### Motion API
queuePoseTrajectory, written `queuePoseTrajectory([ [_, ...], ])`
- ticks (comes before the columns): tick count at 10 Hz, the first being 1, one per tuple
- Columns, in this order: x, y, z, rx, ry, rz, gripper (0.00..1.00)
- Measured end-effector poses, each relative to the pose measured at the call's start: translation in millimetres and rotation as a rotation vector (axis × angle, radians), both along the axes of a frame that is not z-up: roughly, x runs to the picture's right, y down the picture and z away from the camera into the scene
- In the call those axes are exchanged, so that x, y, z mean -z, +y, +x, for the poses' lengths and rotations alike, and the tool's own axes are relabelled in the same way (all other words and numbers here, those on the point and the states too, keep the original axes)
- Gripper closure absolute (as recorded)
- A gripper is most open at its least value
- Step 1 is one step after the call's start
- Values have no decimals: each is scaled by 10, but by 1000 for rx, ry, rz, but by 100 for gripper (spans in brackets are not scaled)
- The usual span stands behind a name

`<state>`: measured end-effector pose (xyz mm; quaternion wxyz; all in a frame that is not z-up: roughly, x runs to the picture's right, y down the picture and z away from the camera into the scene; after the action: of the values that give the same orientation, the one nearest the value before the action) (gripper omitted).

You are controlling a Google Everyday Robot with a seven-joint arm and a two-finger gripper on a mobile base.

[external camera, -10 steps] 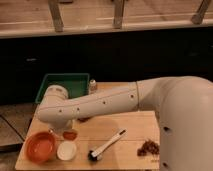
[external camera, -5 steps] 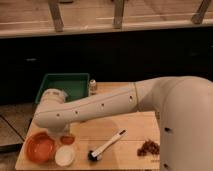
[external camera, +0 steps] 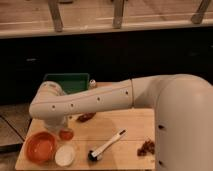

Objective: Place apple in paper cup

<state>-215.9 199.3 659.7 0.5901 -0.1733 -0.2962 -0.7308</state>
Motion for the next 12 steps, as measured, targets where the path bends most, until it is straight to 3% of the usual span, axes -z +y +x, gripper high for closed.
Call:
queuePoseTrajectory([
  [5, 177, 45, -123, 50, -10, -59, 100],
  [12, 467, 142, -171, 101, -29, -81, 100],
])
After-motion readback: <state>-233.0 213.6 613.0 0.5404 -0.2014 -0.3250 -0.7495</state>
